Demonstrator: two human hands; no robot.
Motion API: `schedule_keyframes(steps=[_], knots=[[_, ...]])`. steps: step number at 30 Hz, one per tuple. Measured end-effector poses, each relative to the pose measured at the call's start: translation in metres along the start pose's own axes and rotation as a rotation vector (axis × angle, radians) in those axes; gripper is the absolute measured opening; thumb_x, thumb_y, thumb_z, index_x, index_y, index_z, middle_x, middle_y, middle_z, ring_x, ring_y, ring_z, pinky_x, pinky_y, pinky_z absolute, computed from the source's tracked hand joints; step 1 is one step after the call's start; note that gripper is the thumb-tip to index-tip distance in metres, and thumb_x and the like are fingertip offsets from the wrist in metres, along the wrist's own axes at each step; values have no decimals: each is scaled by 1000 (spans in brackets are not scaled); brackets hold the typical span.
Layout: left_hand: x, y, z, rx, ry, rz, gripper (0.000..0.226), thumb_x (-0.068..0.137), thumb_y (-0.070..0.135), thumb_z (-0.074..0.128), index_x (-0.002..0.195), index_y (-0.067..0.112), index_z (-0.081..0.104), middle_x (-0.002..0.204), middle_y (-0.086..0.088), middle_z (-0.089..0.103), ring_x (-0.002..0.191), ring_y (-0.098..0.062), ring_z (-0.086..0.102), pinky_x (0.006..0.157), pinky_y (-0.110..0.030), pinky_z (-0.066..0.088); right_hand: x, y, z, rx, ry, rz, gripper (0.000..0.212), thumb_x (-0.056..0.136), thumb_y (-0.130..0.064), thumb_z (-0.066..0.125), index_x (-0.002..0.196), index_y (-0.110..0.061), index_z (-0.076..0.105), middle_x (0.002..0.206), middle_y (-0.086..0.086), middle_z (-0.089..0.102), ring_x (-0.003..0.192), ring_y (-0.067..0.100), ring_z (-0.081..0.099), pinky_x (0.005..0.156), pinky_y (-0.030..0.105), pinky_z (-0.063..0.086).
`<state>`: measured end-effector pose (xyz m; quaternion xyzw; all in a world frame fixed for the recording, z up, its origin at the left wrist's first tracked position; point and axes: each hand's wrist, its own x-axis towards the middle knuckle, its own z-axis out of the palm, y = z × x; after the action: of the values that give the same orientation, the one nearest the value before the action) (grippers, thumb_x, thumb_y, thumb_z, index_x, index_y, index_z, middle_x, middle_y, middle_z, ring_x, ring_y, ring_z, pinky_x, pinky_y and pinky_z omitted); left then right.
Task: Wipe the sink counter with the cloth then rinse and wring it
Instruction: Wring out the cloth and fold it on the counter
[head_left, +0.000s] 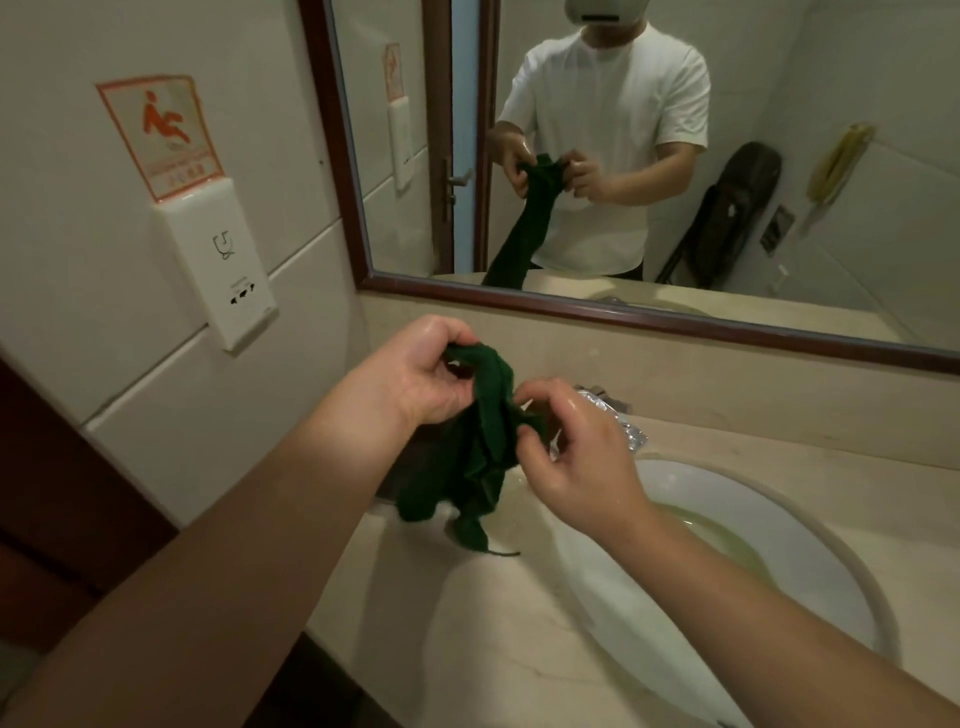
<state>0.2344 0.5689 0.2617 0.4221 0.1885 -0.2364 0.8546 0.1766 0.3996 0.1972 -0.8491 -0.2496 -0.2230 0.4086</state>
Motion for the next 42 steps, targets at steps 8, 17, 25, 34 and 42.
schedule_keyframes(steps=[8,17,25,34,42], knots=[[-1,15,9,26,64,65,30,84,0,51,114,-6,50,96,-18,54,84,-29,64,75,-41,59,11,11,10,-68,-74,-6,19,79,-18,56,95,-26,50,84,-10,57,71,7,56,58,34,49],[-1,11,34,-217,56,84,39,84,-6,53,123,-5,48,89,-21,55,50,-31,67,52,-36,59,18,-2,28,-88,88,229,45,68,-54,73,93,-36,40,73,-15,57,68,0,57,60,24,46],[-13,19,30,-188,88,160,33,83,-5,55,114,2,53,106,-22,56,89,-37,65,56,-43,60,24,12,4,-13,164,323,11,81,-21,60,88,-26,52,64,-3,60,58,15,59,59,47,52],[-10,52,16,1528,644,464,19,84,21,52,87,4,60,74,-12,58,61,-24,52,50,-26,39,80,19,-60,-271,-77,239,14,92,-17,53,93,-29,60,76,-7,67,67,13,67,69,31,54],[-5,89,19,842,335,194,5,88,9,58,86,9,62,77,-1,60,39,-3,49,38,-12,43,126,17,-84,-459,-105,193,20,91,-16,54,103,-17,70,93,7,70,90,24,65,77,27,46]])
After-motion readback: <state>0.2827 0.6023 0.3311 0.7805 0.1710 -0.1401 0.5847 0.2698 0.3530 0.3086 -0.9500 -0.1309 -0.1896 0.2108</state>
